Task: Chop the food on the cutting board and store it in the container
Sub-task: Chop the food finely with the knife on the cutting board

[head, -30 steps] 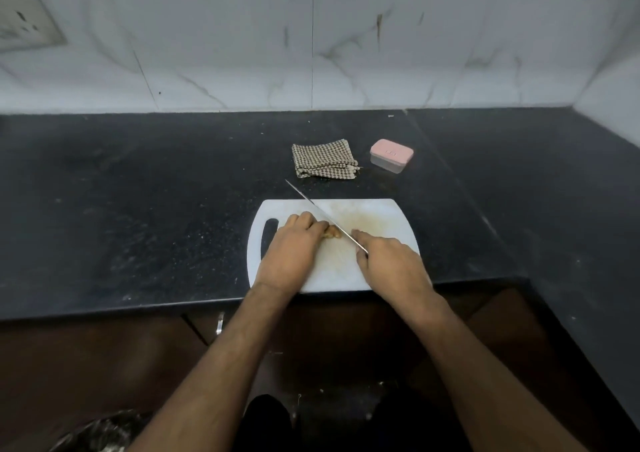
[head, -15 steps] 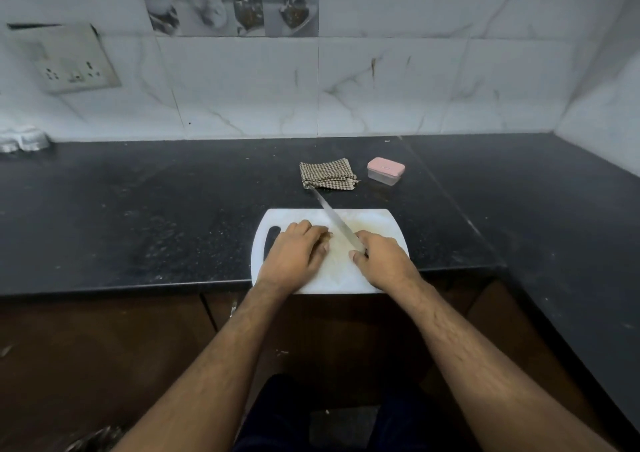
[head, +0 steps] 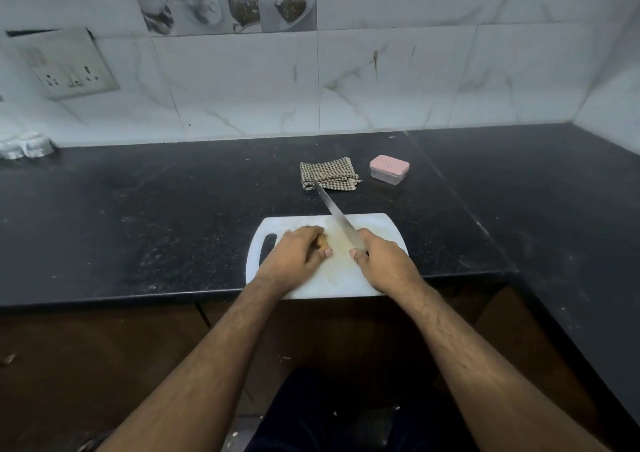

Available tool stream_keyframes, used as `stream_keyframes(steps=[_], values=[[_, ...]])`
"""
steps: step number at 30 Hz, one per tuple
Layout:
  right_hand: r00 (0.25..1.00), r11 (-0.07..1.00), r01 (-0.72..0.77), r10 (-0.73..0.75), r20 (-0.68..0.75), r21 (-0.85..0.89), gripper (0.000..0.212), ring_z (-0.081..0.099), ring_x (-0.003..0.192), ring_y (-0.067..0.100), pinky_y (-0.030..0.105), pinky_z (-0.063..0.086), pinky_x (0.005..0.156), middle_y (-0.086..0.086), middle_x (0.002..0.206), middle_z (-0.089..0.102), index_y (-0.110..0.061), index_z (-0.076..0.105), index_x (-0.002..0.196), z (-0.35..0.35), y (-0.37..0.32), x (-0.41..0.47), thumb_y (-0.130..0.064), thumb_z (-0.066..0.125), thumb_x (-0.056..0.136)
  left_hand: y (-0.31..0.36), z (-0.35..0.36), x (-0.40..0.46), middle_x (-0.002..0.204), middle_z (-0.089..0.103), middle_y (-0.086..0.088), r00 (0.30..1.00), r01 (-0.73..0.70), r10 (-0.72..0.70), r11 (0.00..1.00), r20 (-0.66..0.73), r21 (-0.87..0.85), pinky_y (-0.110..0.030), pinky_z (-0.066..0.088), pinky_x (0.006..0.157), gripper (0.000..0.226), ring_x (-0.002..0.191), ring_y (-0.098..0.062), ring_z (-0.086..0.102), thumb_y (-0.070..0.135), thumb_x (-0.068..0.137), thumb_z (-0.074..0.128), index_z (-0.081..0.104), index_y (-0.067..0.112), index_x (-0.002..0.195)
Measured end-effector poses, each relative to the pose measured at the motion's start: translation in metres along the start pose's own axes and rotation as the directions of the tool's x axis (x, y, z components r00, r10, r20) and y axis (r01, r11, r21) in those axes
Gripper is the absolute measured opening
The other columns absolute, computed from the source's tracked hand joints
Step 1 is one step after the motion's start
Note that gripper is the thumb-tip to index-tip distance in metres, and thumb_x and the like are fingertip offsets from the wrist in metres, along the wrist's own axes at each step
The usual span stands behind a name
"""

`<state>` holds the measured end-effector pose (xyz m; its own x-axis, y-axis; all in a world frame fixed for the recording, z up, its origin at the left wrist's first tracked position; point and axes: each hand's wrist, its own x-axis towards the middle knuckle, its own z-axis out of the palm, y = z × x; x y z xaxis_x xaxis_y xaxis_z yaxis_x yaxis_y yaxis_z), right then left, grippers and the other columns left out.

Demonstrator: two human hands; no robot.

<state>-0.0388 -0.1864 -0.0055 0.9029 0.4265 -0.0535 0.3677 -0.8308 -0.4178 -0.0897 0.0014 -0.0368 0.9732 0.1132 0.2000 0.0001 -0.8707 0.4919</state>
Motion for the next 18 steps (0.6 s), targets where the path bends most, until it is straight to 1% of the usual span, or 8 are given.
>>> stream_keyframes(steps=[3,5,8,11,13,15,18], values=[[1.0,0.999,0.009,-0.009,-0.005,0.038,0.042,0.058,0.09,0.014,0.032,0.049,0.074,-0.003,0.111,0.066,-0.027,0.042,0.145,-0.001,0.006,0.006,-0.04,0.045,0.105,0.001,0.0,0.006,0.126,0.062,0.004,0.999,0.05,-0.05,0.998,0.005,-0.04,-0.036,0.046,0.1,0.05,0.114,-0.014,0.056,0.041,0.099,0.062,0.048,0.019,0.141],[1.0,0.998,0.02,-0.02,0.002,0.054,0.042,0.057,0.088,0.014,0.031,0.046,0.07,-0.005,0.105,0.064,-0.026,0.042,0.144,-0.001,0.008,0.008,-0.04,0.045,0.105,-0.002,0.001,0.008,0.123,0.056,0.01,0.997,0.071,-0.071,0.994,0.006,-0.08,-0.031,0.045,0.097,0.05,0.112,-0.009,0.055,0.041,0.098,0.064,0.044,0.019,0.138],[0.999,0.999,0.033,-0.034,0.008,0.027,0.043,0.057,0.082,0.012,0.029,0.043,0.063,-0.007,0.096,0.059,-0.027,0.038,0.145,0.001,0.008,0.007,-0.041,0.043,0.105,-0.005,0.001,0.008,0.121,0.054,0.011,0.996,0.07,-0.075,0.991,-0.041,-0.114,-0.026,0.044,0.093,0.044,0.108,-0.006,0.055,0.038,0.095,0.068,0.049,0.02,0.129],[0.998,0.998,0.057,-0.056,0.011,-0.035,0.039,0.054,0.077,0.012,0.03,0.042,0.06,-0.008,0.088,0.055,-0.026,0.037,0.143,0.0,0.006,0.002,-0.04,0.041,0.106,-0.005,0.002,0.008,0.113,0.055,0.007,0.997,0.004,-0.01,0.997,-0.078,-0.072,-0.028,0.045,0.088,0.03,0.101,-0.008,0.055,0.035,0.098,0.065,0.055,0.02,0.121],[0.997,0.996,0.07,-0.069,0.022,-0.061,0.037,0.055,0.078,0.013,0.032,0.045,0.063,-0.006,0.087,0.056,-0.026,0.037,0.141,-0.001,0.003,-0.001,-0.039,0.04,0.107,-0.005,0.003,0.007,0.11,0.055,0.008,0.997,-0.009,0.004,0.998,-0.083,-0.056,-0.027,0.042,0.083,0.024,0.097,-0.008,0.054,0.034,0.099,0.064,0.056,0.02,0.117],[0.997,0.996,0.063,-0.06,0.044,-0.057,0.036,0.057,0.083,0.016,0.035,0.048,0.069,-0.004,0.091,0.058,-0.026,0.039,0.14,-0.004,0.003,-0.003,-0.04,0.039,0.106,-0.005,0.006,0.008,0.108,0.054,0.009,0.996,-0.011,0.006,0.999,-0.084,-0.05,-0.028,0.042,0.081,0.021,0.094,-0.007,0.053,0.034,0.1,0.061,0.058,0.019,0.115],[0.998,0.999,0.038,-0.036,0.058,-0.033,0.037,0.061,0.095,0.02,0.041,0.055,0.082,0.001,0.106,0.064,-0.025,0.044,0.139,-0.011,-0.002,-0.008,-0.04,0.042,0.105,-0.007,0.005,0.006,0.109,0.053,0.009,0.997,-0.014,0.01,0.999,-0.081,-0.051,-0.032,0.046,0.087,0.024,0.096,-0.008,0.052,0.034,0.104,0.055,0.061,0.016,0.119]])
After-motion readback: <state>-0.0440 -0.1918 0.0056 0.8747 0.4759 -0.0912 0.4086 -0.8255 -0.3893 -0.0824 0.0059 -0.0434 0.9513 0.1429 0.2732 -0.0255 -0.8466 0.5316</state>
